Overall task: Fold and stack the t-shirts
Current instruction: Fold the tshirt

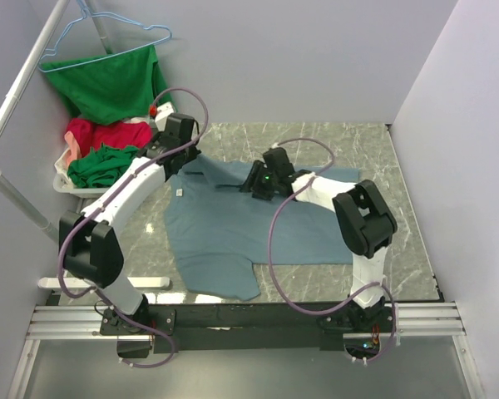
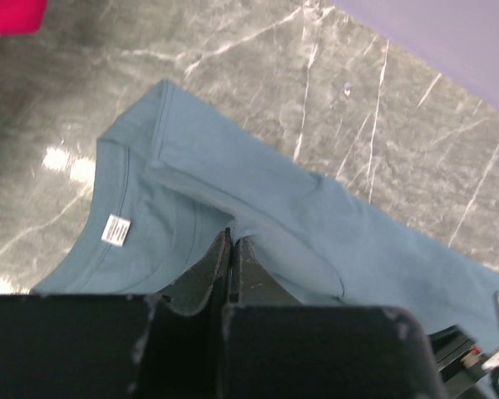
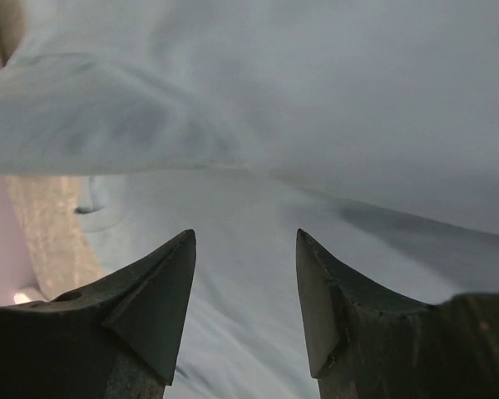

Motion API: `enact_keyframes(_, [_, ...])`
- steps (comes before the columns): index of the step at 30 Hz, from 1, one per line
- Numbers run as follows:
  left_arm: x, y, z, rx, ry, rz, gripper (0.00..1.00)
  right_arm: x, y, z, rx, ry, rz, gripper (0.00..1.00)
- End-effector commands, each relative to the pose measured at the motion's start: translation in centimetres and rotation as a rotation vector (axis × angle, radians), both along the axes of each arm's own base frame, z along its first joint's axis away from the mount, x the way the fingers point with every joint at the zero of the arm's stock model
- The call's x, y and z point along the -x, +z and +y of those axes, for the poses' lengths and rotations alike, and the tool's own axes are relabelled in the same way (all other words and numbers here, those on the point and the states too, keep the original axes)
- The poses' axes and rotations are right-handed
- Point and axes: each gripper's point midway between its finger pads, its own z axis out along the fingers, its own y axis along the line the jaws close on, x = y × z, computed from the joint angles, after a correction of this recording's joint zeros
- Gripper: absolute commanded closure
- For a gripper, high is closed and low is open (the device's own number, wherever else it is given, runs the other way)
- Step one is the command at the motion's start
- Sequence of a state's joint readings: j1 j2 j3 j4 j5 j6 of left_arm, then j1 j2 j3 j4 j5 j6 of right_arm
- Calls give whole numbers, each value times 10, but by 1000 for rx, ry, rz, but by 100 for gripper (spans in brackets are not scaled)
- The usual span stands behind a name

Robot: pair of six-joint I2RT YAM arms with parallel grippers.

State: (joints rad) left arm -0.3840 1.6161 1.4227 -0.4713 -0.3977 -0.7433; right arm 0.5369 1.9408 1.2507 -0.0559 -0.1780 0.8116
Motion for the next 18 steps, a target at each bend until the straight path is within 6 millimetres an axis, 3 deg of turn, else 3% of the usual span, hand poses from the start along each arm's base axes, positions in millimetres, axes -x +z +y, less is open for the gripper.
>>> enact_keyframes(1, [-27, -1, -4, -49, 6, -29, 99, -9, 28, 47, -57, 72, -85, 43])
enact_keyframes(8, [-52, -50, -5, -86, -1, 45, 99, -22, 35, 81, -43, 97, -138, 44])
enact_keyframes(12, [-74, -71, 2, -93, 22, 60, 99, -28, 24, 94, -13, 113, -131, 44])
enact_keyframes(18, [-107, -73, 16, -82, 64, 26, 99, -32, 20, 113, 31, 155, -143, 45])
